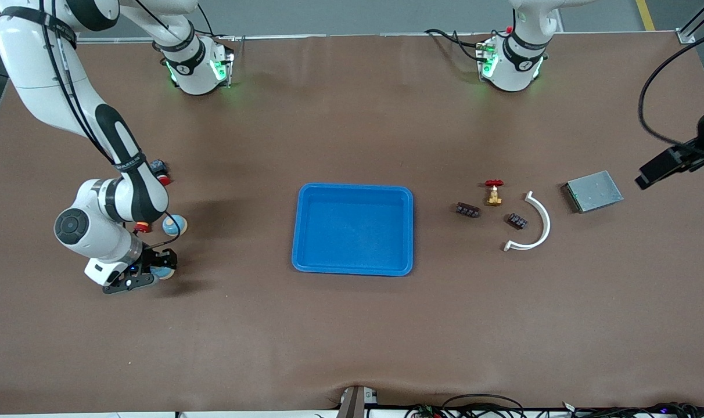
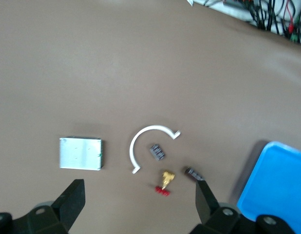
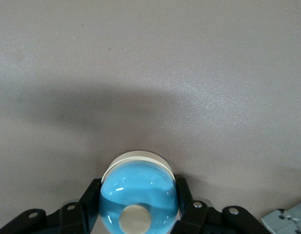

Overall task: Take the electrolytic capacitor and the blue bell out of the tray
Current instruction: 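Withdraw the left gripper while the right gripper holds the bell above the table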

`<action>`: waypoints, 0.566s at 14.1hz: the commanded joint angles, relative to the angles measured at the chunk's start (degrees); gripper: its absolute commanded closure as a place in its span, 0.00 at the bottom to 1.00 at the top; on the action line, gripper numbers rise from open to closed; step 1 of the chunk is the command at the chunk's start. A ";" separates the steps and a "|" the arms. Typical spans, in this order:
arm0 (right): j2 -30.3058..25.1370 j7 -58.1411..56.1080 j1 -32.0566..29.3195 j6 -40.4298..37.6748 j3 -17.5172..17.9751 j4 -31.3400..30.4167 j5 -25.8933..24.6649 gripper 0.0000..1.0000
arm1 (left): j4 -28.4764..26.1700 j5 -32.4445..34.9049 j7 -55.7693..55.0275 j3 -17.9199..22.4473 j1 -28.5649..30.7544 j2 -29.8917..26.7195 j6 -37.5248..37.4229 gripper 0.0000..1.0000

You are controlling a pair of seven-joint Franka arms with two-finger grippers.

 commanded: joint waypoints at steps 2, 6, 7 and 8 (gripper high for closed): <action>0.05 -1.19 -1.39 0.55 0.99 -0.05 0.88 1.00 | -4.28 -0.75 5.98 2.67 -1.94 -4.80 -1.59 0.00; 0.14 -1.19 -1.65 0.55 1.08 -0.05 0.97 1.00 | -5.95 0.91 7.31 1.53 -2.03 -5.59 -1.85 0.00; 0.23 -1.02 -1.57 0.55 1.08 0.04 0.97 1.00 | -6.30 1.62 7.75 0.48 -1.76 -6.20 -1.85 0.00; 0.23 -0.84 -1.48 0.55 1.08 0.04 0.97 0.26 | -6.82 1.62 7.84 0.30 -1.85 -6.64 -1.85 0.00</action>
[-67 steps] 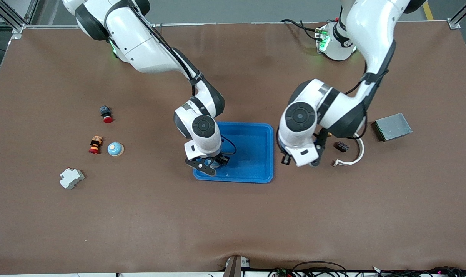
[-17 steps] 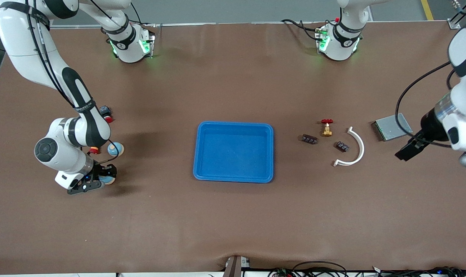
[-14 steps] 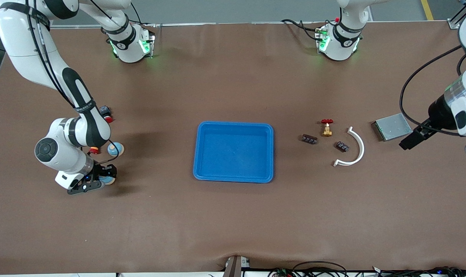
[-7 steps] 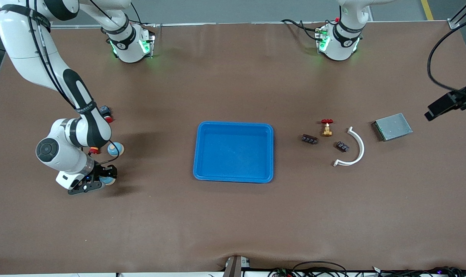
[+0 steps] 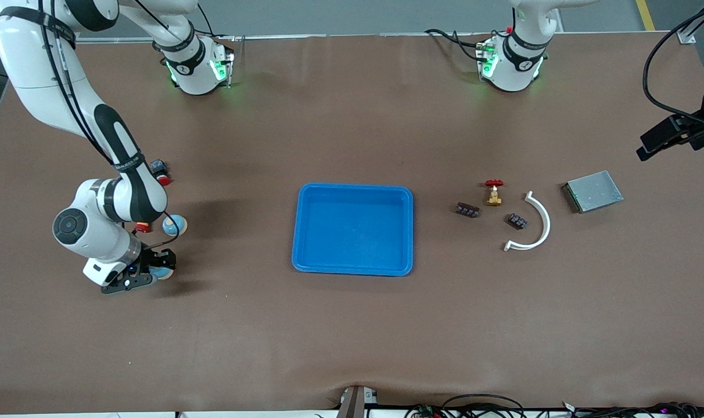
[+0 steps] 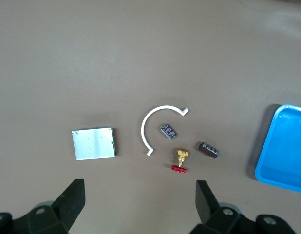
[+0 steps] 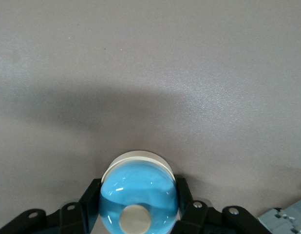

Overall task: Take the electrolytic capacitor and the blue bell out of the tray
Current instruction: 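Lower the bell beside the first bell and open the right gripper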

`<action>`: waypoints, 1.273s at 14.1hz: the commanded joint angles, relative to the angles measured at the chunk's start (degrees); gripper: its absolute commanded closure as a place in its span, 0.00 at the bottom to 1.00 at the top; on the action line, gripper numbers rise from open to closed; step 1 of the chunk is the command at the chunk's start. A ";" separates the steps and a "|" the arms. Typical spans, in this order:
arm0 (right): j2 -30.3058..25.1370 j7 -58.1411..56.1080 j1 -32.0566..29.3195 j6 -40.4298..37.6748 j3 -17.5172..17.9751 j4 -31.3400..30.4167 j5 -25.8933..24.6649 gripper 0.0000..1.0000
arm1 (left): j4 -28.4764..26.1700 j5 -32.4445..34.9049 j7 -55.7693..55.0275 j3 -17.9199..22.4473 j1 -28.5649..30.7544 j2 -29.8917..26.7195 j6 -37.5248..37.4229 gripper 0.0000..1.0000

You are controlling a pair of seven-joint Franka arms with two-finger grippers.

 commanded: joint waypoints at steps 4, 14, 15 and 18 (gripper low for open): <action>-0.57 -0.40 -0.88 -0.83 1.08 0.13 0.93 0.00 | -3.34 1.51 1.23 -0.84 -0.38 -3.59 -0.14 0.00; -16.99 8.37 -0.52 -23.14 1.17 1.09 0.84 0.00 | -4.48 1.25 3.34 -0.93 0.06 -3.85 0.57 0.00; -18.75 8.47 -0.52 -25.07 1.08 1.09 0.84 0.00 | -4.40 1.16 3.34 -0.93 0.06 -3.77 0.83 0.00; -22.89 8.56 -0.52 -33.32 1.08 3.98 0.84 0.00 | -4.40 0.90 3.77 -0.75 0.24 -3.76 0.74 0.00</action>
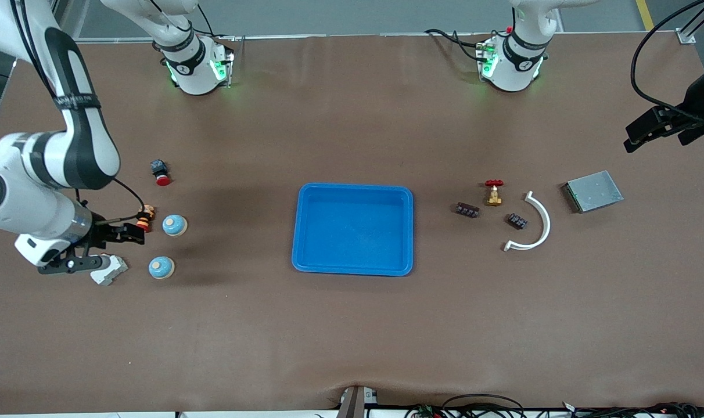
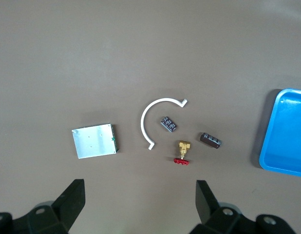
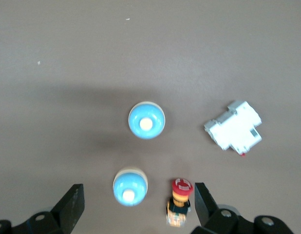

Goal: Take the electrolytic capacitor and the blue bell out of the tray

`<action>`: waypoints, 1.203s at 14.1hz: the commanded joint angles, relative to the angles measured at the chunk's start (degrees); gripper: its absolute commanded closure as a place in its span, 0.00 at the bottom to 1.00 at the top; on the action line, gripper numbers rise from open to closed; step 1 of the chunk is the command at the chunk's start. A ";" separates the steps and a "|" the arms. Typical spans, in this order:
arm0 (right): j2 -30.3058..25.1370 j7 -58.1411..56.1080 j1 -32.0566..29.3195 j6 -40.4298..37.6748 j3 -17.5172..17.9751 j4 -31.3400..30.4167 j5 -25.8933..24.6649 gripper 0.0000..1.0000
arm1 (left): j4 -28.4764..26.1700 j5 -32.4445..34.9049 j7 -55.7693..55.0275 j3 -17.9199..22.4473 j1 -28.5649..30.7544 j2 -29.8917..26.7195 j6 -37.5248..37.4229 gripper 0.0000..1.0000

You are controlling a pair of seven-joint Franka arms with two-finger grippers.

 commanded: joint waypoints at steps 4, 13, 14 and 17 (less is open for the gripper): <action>-8.05 3.62 -0.97 -9.79 0.47 1.97 0.82 0.00 | -1.66 0.58 3.82 -0.22 0.33 -1.58 0.22 0.00; -11.57 9.70 1.40 -24.22 0.64 14.09 3.46 0.00 | -2.28 0.31 4.45 -0.22 -0.02 -3.87 -0.31 0.00; -11.92 10.92 1.92 -24.30 0.12 14.10 4.94 0.00 | -2.45 0.31 4.45 -0.31 -0.11 -3.78 -0.22 0.00; -12.01 12.51 1.93 -26.50 -0.50 14.53 6.53 0.00 | -2.54 0.31 4.45 -0.31 0.06 -3.69 0.74 0.00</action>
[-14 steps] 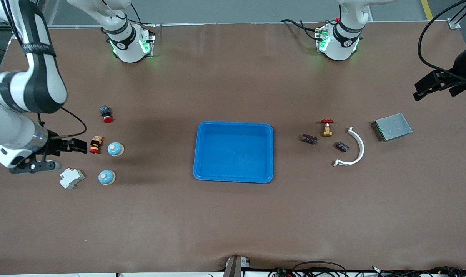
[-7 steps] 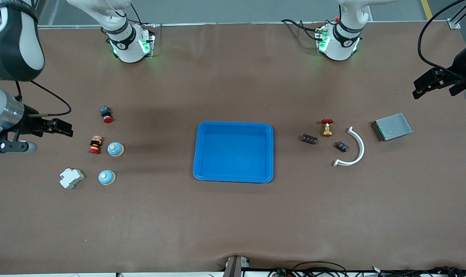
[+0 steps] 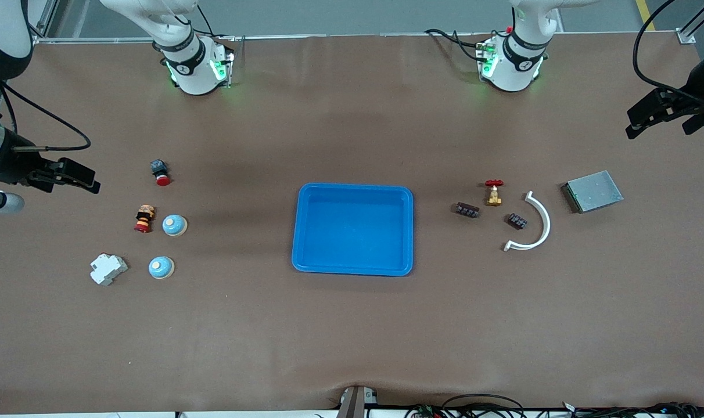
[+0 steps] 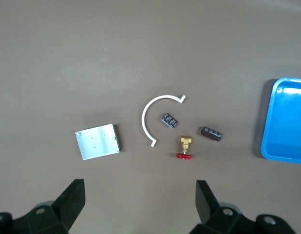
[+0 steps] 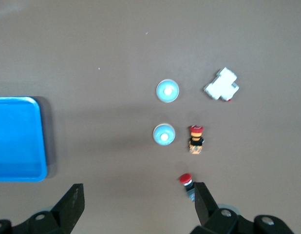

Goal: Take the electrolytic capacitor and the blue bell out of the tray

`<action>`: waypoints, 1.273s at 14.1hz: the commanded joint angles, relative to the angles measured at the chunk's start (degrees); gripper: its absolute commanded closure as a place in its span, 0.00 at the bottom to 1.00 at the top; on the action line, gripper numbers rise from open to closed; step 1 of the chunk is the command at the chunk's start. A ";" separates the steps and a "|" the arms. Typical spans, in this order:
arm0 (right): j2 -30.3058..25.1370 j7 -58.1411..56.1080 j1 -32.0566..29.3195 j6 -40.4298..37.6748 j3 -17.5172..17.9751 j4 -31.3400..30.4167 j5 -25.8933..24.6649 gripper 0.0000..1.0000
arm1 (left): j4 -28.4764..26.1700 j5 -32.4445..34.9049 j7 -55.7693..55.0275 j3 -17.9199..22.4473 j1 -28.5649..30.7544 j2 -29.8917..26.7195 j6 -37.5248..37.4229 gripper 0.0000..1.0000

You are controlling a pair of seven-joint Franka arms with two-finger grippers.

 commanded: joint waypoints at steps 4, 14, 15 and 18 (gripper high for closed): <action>-0.31 -2.10 0.56 -3.47 -4.08 3.30 1.05 0.00 | -0.96 0.31 0.61 -0.13 0.34 -0.90 0.99 0.00; -0.48 -6.41 0.74 -4.26 -6.11 3.48 0.17 0.00 | -0.26 0.84 0.00 0.57 0.60 -0.73 0.02 0.00; -0.48 -6.50 0.74 -4.26 -6.20 3.48 0.00 0.00 | -0.26 1.02 -0.09 0.48 0.51 -0.73 0.02 0.00; -0.48 -7.81 0.65 -4.18 -6.37 3.57 -0.96 0.00 | 0.09 1.19 0.08 0.48 0.51 -0.73 0.02 0.00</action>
